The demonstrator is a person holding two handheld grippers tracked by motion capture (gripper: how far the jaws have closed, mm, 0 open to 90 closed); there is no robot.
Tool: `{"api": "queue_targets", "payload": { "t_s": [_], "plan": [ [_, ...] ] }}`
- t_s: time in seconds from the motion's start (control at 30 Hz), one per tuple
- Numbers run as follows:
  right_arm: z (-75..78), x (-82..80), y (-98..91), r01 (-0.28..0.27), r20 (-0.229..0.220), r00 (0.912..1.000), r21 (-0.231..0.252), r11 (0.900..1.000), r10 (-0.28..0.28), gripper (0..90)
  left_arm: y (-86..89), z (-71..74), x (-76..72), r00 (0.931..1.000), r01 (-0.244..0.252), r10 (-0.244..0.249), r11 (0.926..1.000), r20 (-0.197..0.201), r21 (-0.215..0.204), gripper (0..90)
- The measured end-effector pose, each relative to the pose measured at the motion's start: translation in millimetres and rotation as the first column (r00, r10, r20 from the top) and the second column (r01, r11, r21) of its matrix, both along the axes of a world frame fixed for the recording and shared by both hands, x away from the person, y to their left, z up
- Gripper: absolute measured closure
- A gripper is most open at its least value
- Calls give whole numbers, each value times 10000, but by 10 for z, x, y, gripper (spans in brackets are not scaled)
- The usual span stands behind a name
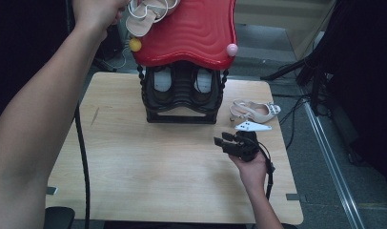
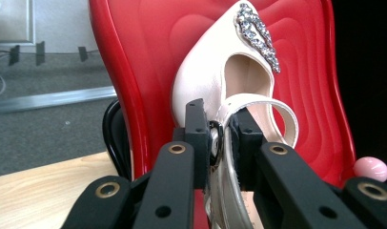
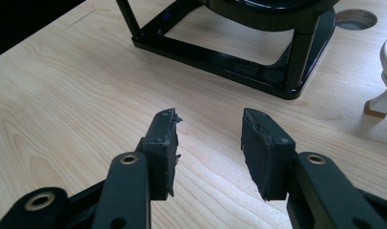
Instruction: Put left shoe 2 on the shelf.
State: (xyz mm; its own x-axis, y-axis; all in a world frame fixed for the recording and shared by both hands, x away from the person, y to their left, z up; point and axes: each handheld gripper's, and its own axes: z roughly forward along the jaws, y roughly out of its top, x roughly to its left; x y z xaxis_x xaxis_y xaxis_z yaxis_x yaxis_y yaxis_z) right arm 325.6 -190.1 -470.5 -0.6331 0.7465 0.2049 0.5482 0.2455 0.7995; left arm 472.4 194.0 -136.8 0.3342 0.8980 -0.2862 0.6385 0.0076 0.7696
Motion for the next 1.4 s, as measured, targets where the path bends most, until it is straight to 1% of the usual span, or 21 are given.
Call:
{"api": "queue_targets", "payload": {
  "t_s": [0.1,0.17,0.33,0.43,0.47,0.53,0.63,0.7,0.8,0.87,0.93,1.0,1.07,1.13,1.17,1.2,1.27,1.33,1.4],
  "plan": [
    [2,-4,8,-2,14,10000,-13,10000,2,575,0,11,-6,9994,165,-165,9999,-302,12,808],
    [-2,-1,15,-8,-2,10000,-17,10000,8,575,-15,18,-13,9994,175,-171,9998,-291,109,808],
    [-4,-4,33,-34,-45,10000,-67,10000,34,575,-35,51,10,9988,210,-209,9998,-436,14,807],
    [-9,-1,36,-29,-58,10000,-71,10000,29,576,-53,72,51,9985,180,-177,9998,-525,64,808],
    [-10,1,37,-42,-54,10000,-54,10000,42,576,-57,77,62,9984,189,-186,9998,-543,42,808],
    [-8,-2,37,-65,-38,10000,-66,10000,65,576,-64,90,93,9979,215,-225,9996,-615,-168,808],
    [-9,0,38,-69,-38,10000,-48,10000,69,577,-106,86,126,9975,267,-279,9995,-648,-190,808],
    [-8,2,39,-98,-4,10000,-70,9999,98,577,-145,52,125,9974,318,-330,9993,-640,-191,807],
    [-10,3,40,-110,-6,9999,-70,9999,110,577,-175,-17,126,9961,419,-439,9987,-764,-281,806],
    [-11,2,44,-101,-66,9999,-79,9999,101,577,-190,-70,120,9957,463,-476,9988,-789,-188,805],
    [-8,-4,49,-134,9,9999,-92,9999,135,577,-190,-133,118,9942,501,-517,9985,-940,-198,802],
    [-5,-8,52,-132,28,9999,-111,9999,132,577,-171,-192,106,9928,607,-636,9976,-1019,-319,799],
    [-6,-4,51,-102,17,9999,-121,9999,102,577,-167,-234,70,9934,686,-715,9971,-902,-343,793],
    [-7,0,46,-81,34,10000,-105,9999,81,577,-164,-256,54,9915,824,-853,9960,-982,-339,778],
    [-6,2,42,-60,32,10000,-99,9999,60,577,-169,-267,54,9893,889,-908,9958,-1138,-216,753],
    [-4,3,36,-29,44,10000,-80,10000,30,577,-178,-269,51,9894,873,-876,9962,-1162,-72,723],
    [0,5,25,21,65,10000,-61,10000,-21,578,-180,-254,39,9900,919,-909,9958,-1082,44,697],
    [6,2,16,65,60,10000,-48,10000,-65,578,-175,-231,33,9899,953,-945,9954,-1055,29,637],
    [11,2,6,118,142,9998,-157,9998,-115,578,-164,-193,19,9907,973,-953,9951,-973,166,601]
  ]
}}
